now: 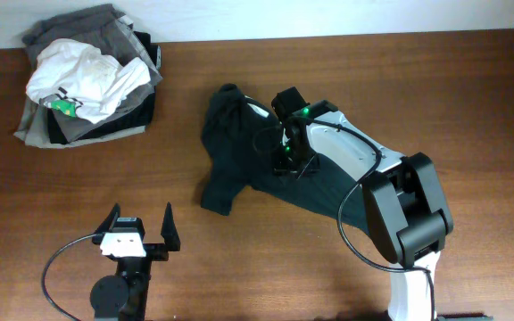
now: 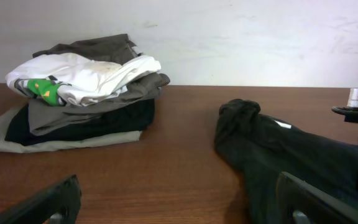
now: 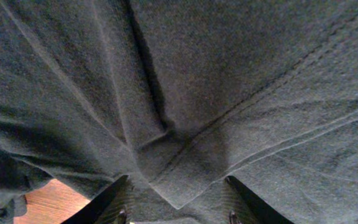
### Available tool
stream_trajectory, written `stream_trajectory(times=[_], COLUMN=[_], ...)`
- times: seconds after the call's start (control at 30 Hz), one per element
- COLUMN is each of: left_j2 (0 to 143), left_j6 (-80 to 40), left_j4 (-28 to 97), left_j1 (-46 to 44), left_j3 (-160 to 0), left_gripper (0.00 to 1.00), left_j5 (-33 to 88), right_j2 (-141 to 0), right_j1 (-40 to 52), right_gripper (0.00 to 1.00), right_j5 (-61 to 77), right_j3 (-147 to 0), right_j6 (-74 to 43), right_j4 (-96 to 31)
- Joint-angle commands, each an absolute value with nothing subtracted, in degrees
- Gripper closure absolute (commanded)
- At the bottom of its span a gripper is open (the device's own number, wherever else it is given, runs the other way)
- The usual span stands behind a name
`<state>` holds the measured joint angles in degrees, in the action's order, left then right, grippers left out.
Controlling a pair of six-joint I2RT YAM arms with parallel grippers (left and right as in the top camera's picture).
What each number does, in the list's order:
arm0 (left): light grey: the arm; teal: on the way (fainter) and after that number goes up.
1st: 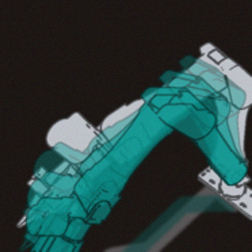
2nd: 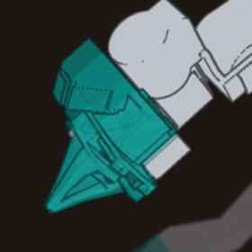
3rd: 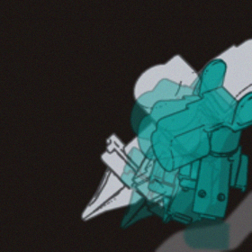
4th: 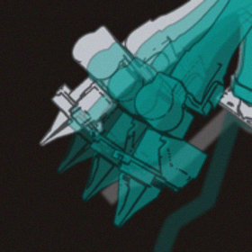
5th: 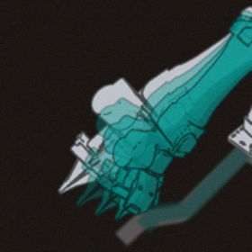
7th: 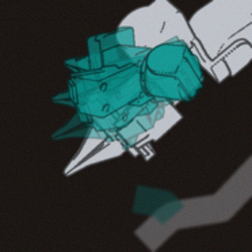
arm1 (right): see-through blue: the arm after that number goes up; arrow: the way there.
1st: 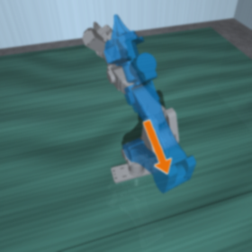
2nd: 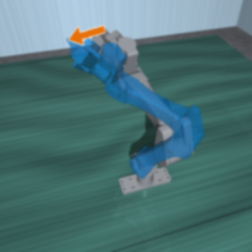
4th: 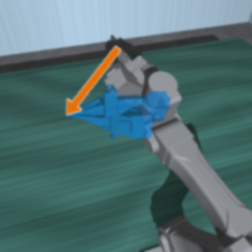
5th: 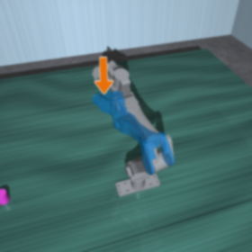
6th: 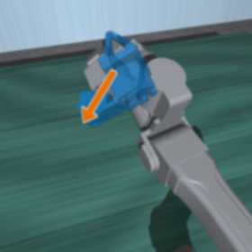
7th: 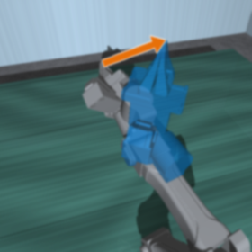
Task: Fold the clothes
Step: 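Drag the shirt with the right gripper toward the table center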
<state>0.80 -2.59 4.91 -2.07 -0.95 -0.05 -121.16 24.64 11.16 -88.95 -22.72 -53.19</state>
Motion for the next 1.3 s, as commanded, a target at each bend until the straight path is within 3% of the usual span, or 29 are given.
stream_trajectory(times=[0.0, 0.53, 0.73, 0.87, 1.07, 1.27], left_j2=[0.40, 0.40, 0.40, 0.40, 0.40, 0.40], left_j6=[-1.48, -1.48, -1.48, -1.48, -1.48, -1.48], left_j4=[4.82, 4.80, 4.80, 4.80, 4.80, 4.80], left_j1=[-1.67, -1.67, -1.67, -1.67, -1.67, -1.65], left_j3=[-0.54, -0.54, -0.51, -0.54, -0.51, -0.51], left_gripper=[0.01, 0.01, 0.01, 0.01, 0.01, 0.01], left_j5=[-0.25, -0.27, -0.27, -0.27, -0.27, -0.30], right_j2=[-122.32, -123.31, -123.39, -123.37, -123.13, -121.47], right_j1=[24.80, 27.05, 27.00, 26.94, 26.94, 26.92], right_gripper=[0.50, 0.52, 0.75, 0.95, 0.96, 0.96], right_j5=[9.58, 5.26, 4.14, 2.90, 2.90, -0.75], right_j3=[-88.27, -88.29, -88.27, -88.77, -96.18, -114.45], right_j6=[-22.98, -22.83, -22.85, -22.81, -21.76, -18.41], right_j4=[-53.06, -51.77, -51.77, -51.88, -57.89, -70.30])
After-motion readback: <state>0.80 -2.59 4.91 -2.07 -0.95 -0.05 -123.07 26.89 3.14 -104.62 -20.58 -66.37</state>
